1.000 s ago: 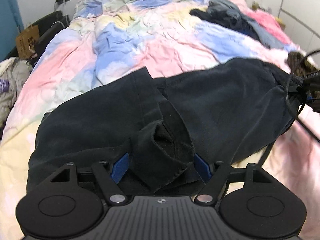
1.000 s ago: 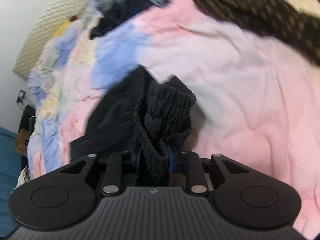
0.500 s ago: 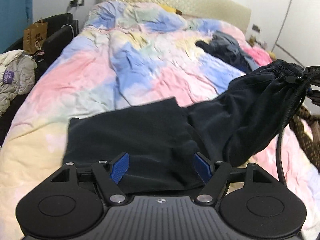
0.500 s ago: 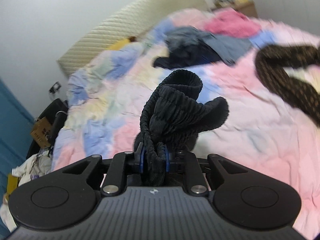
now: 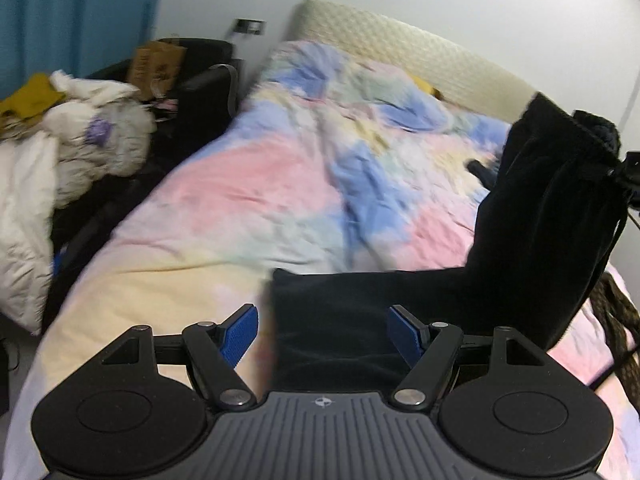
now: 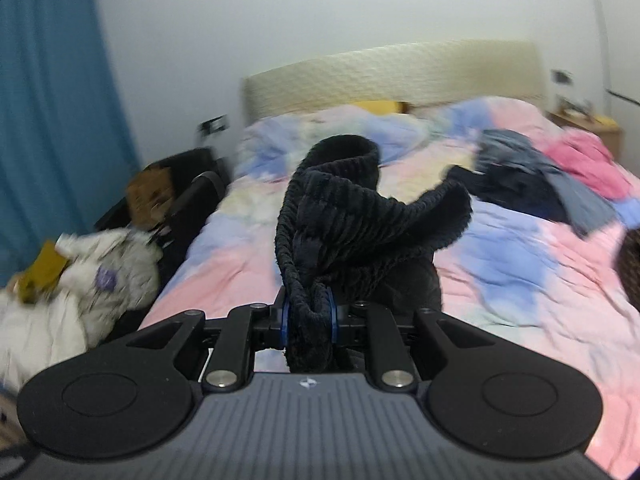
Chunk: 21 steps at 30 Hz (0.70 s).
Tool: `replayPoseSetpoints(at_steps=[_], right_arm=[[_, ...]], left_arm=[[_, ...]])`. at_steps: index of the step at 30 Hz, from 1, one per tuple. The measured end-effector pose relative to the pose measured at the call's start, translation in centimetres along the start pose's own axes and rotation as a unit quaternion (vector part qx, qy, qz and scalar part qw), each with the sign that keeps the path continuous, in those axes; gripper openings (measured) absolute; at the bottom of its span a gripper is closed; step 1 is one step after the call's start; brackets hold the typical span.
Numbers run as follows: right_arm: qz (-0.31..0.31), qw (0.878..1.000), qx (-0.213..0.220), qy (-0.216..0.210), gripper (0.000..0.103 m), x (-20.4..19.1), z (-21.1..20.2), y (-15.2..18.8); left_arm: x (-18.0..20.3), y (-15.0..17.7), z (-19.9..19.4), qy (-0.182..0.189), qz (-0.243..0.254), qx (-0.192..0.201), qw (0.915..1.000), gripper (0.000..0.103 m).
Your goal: Fold clothes
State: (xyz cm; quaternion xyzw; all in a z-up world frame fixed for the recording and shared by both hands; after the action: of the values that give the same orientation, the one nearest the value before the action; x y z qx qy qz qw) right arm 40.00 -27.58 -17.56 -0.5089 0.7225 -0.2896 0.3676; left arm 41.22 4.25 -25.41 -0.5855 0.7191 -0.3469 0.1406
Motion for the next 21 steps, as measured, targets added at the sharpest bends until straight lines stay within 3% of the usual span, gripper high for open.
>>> replayPoseSetpoints(at_steps=[5,10,15,19,21], right_arm=[[-0.07,0.996,-0.045,-0.032,0.018,-8.0,4.3,4.6],[-0.133,0.983,-0.113,-0.051,0.018,-13.7,8.9,11.8],[-0.208,0.964,-0.16,-0.053,0.018,-16.6,11.8,17.9],[-0.225,0.957,-0.172,-0.062,0.021,-17.3,12.0,19.2],[-0.225,0.955,-0.177,-0.073,0.028,-16.9,11.6,18.5]], left_arm=[[-6.4,1.4,-1.3,-0.031,-0.047,-0.003,0.9984,0.074],[-12.1,3.7,-2.6,-0.058,-0.088,-0.019,0.9943,0.074],[-14.6,5.2,-3.6,-0.039,-0.119,-0.031,0.9917,0.074],[-14.4,5.2,-3.4,-0.005,-0.141,-0.034,0.9894,0.08],[-13.8,4.7,-2.4,0.016,-0.159,-0.038,0.9865,0.082]])
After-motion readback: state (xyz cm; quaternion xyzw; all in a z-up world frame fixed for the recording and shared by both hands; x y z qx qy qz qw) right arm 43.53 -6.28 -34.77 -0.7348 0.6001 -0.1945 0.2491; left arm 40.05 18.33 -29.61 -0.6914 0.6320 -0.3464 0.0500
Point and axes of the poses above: each gripper's, at about its wrist camera, not at the fingertips, and z roughly the way its jaws point, x to its right, y to its underside, the point moved 7 cm from there along z, roughly the way its jaws point, and after that the axes turned 4 degrees about -x, right-handed, at the moved point
